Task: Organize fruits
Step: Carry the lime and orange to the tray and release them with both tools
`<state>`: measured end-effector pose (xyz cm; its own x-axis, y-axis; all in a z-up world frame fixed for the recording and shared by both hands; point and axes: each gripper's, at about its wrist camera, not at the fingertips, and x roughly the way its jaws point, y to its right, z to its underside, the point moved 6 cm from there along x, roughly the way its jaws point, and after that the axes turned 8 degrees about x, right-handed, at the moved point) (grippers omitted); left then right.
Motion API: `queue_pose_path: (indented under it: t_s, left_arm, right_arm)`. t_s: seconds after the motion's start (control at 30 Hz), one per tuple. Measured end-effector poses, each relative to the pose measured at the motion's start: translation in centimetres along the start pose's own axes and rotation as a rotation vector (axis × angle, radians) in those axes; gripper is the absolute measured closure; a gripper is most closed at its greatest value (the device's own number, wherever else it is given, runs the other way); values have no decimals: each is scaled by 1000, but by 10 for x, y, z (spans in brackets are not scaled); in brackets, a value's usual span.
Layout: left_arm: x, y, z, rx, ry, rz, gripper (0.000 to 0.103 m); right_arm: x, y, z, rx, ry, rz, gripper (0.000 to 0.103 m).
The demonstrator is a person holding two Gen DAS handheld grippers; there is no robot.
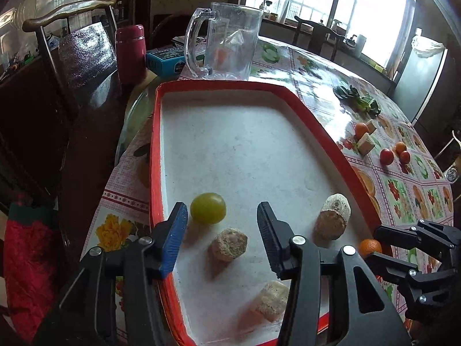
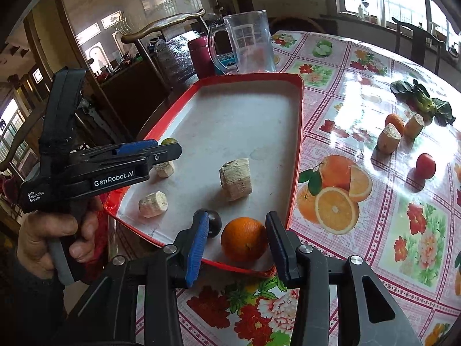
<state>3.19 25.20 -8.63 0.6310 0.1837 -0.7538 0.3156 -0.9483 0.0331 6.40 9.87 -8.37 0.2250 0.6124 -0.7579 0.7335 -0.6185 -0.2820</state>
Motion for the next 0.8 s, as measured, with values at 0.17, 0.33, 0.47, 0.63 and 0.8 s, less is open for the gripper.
queue_pose_path:
  t_s: [0.17, 0.33, 0.47, 0.63, 0.8]
  left_arm:
    - [-9, 5, -1, 11, 7, -8, 54]
    - [-17, 14, -6, 21, 19, 6, 54]
    - [-19, 28, -12, 43, 28, 22, 53]
    - [-20, 50, -17, 73, 30, 49, 51]
    - [-19, 80, -22, 119, 29, 80, 51]
  right_arm:
    - [-14, 3, 0, 8, 30, -2, 60]
    - [-29, 16, 0, 33, 61, 12, 60]
    - [-39, 34, 2, 67, 75, 28, 60]
    - [-51, 60, 4, 118, 91, 53, 60]
    - [-64, 92, 6, 173, 113, 83, 60]
